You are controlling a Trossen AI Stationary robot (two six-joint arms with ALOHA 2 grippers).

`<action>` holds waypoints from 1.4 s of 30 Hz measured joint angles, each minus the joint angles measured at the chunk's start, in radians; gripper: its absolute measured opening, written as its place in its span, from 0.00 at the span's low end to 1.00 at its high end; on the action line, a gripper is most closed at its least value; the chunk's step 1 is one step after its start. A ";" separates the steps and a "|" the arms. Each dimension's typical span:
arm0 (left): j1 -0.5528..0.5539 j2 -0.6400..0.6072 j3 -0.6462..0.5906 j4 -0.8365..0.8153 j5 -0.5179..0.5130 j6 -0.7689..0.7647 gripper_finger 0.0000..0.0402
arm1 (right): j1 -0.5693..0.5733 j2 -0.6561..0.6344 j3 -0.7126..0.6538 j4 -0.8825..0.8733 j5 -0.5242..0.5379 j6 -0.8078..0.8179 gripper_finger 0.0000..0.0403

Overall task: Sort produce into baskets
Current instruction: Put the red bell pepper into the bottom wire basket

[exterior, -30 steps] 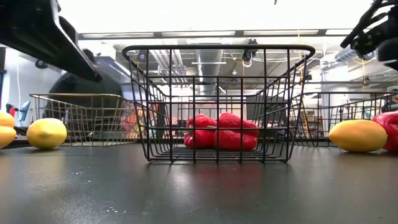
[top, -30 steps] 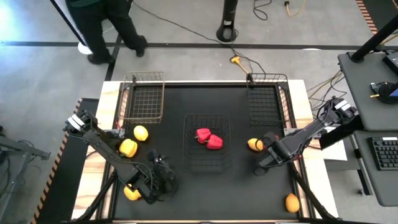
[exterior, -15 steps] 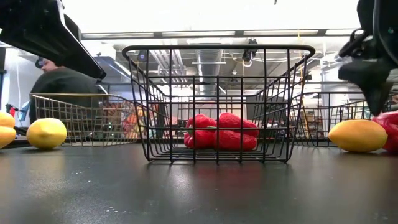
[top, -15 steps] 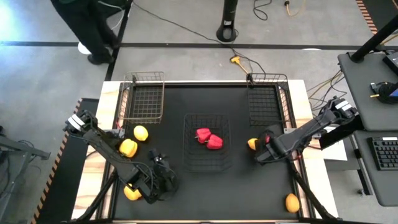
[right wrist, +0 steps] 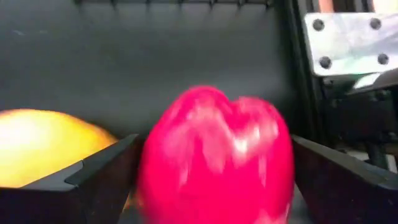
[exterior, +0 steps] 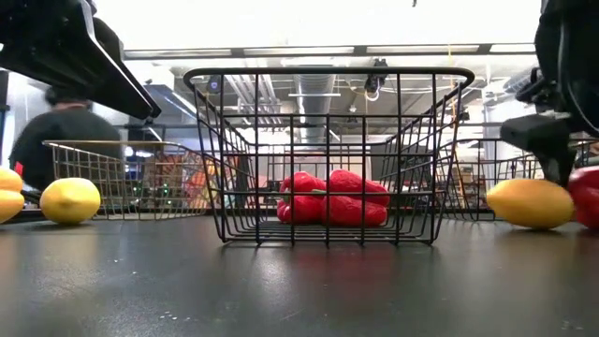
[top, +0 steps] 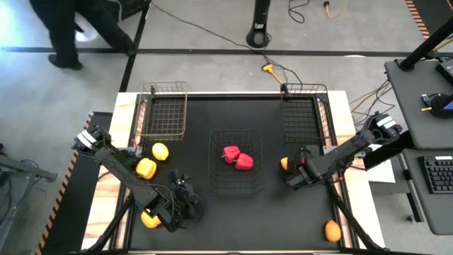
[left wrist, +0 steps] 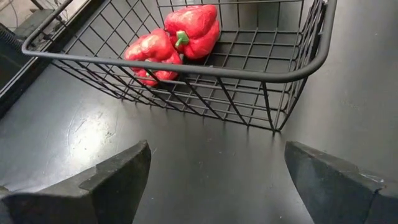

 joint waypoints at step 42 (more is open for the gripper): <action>0.001 0.000 0.000 0.000 0.002 0.008 0.87 | 0.148 0.054 0.098 0.368 -0.138 -0.326 0.86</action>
